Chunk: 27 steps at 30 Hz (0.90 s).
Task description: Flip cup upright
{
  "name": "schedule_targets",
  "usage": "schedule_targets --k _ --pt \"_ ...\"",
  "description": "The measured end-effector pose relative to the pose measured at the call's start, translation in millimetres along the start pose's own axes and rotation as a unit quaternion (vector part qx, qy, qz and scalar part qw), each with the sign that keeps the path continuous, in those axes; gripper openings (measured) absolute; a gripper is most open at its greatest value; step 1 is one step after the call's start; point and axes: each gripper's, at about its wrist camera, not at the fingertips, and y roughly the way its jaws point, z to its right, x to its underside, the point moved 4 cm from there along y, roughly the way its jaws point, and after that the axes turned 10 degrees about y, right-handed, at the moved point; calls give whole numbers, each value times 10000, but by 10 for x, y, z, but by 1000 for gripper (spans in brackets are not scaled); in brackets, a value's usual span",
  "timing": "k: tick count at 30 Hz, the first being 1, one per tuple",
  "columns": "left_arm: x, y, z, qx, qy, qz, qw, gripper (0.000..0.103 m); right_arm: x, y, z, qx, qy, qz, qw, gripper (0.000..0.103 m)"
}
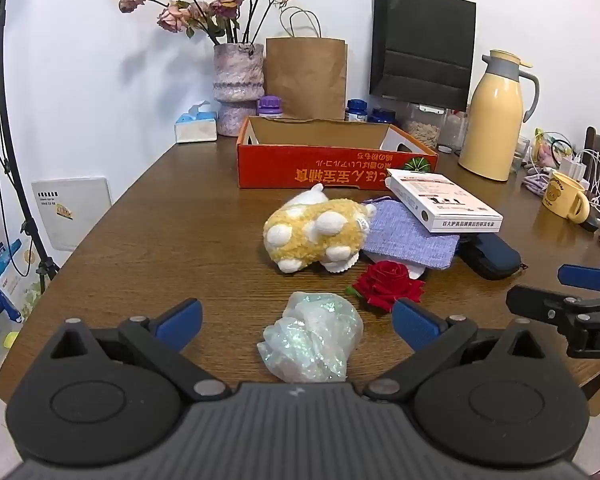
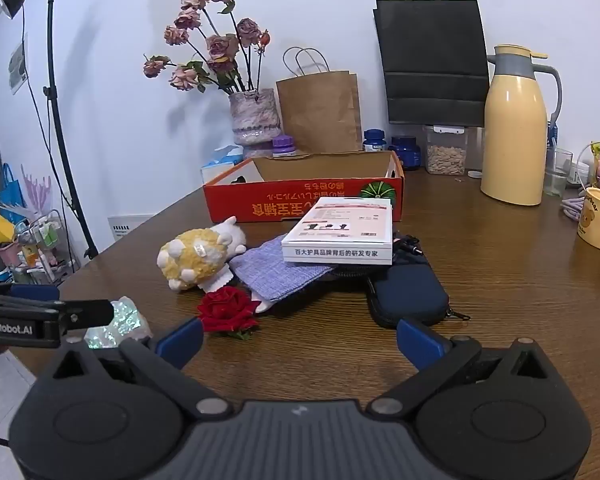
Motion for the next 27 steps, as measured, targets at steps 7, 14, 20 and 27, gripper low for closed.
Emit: schedule_targets --k 7,14,20,27 --pt "-3 9 -28 -19 -57 -31 10000 103 0 -8 3 21 -25 -8 10000 103" --pt "-44 -56 -17 -40 2 11 10000 103 4 -8 4 18 -11 1 10000 103" --pt "-17 -33 -6 -38 21 43 10000 103 7 -10 6 15 -6 6 10000 103" --pt "-15 -35 -1 -42 26 49 10000 103 10 -12 2 12 -3 7 10000 103"
